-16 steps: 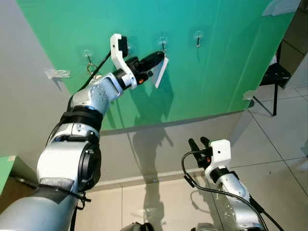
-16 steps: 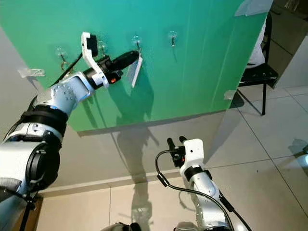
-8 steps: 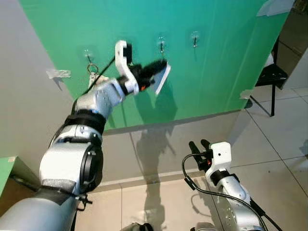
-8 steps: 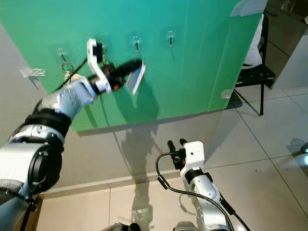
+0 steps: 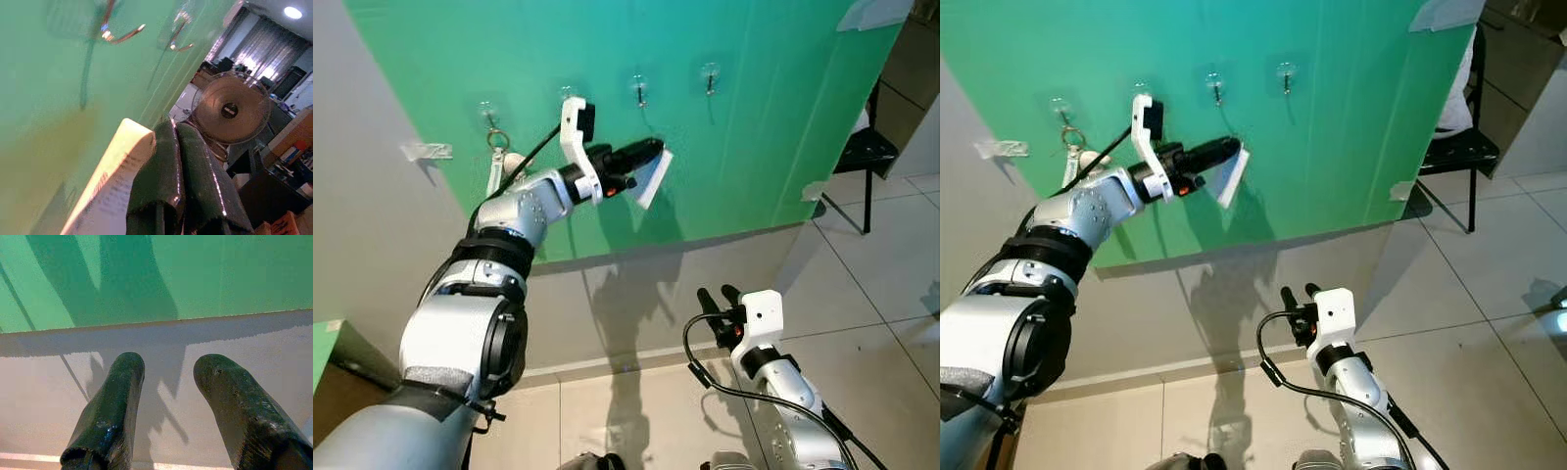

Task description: Hang keys on a hook

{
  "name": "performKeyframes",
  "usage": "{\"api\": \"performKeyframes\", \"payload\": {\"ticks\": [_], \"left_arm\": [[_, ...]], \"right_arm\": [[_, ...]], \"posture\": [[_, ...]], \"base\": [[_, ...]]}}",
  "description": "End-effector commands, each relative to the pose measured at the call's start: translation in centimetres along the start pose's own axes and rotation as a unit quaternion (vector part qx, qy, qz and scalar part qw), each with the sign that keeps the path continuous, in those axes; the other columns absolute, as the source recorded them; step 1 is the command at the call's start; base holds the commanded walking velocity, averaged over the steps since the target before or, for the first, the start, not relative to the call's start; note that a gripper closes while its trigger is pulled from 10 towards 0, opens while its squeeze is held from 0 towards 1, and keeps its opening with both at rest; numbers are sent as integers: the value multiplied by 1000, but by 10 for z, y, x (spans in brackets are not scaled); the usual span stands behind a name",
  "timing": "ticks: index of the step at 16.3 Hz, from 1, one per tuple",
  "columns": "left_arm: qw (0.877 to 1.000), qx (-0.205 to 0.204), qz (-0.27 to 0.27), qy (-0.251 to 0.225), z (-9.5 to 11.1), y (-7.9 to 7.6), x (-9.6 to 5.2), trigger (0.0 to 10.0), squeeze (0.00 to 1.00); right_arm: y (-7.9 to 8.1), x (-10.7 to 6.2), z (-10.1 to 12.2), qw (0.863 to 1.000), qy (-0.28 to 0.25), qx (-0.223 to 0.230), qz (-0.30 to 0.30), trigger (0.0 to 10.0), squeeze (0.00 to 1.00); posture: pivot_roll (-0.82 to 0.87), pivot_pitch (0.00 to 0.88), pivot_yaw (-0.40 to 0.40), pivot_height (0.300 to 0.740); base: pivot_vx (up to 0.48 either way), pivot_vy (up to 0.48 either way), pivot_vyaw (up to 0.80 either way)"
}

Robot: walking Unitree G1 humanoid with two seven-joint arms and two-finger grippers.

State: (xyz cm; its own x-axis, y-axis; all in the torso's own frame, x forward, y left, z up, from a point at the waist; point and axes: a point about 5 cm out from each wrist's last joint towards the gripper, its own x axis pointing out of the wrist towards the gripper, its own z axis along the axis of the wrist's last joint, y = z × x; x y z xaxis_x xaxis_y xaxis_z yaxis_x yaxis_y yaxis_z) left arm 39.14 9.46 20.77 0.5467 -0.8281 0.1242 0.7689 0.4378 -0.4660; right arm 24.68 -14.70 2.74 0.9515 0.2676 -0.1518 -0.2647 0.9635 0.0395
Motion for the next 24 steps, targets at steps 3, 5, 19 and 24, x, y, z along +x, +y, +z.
{"api": "performKeyframes", "payload": {"ticks": [3,5,19,24], "left_arm": [[999,9,-37,-27,25,-11,8,0,0],[999,11,-38,-31,30,-13,9,0,0],[996,-21,30,-79,38,2,-1,0,0],[994,-25,45,-91,42,5,-4,0,0]], "right_arm": [[5,-1,-1,1000,2,1,7,10000,0],[5,-2,-2,1000,2,1,6,10000,0],[4,-5,-2,1000,4,-1,6,10000,0],[5,-6,-3,1000,6,0,6,10000,0]], "posture": [[-293,0,150,727],[-296,0,154,727],[-307,0,151,727],[-306,0,152,727]], "base": [[0,0,0],[0,0,0],[0,0,0],[0,0,0]]}}
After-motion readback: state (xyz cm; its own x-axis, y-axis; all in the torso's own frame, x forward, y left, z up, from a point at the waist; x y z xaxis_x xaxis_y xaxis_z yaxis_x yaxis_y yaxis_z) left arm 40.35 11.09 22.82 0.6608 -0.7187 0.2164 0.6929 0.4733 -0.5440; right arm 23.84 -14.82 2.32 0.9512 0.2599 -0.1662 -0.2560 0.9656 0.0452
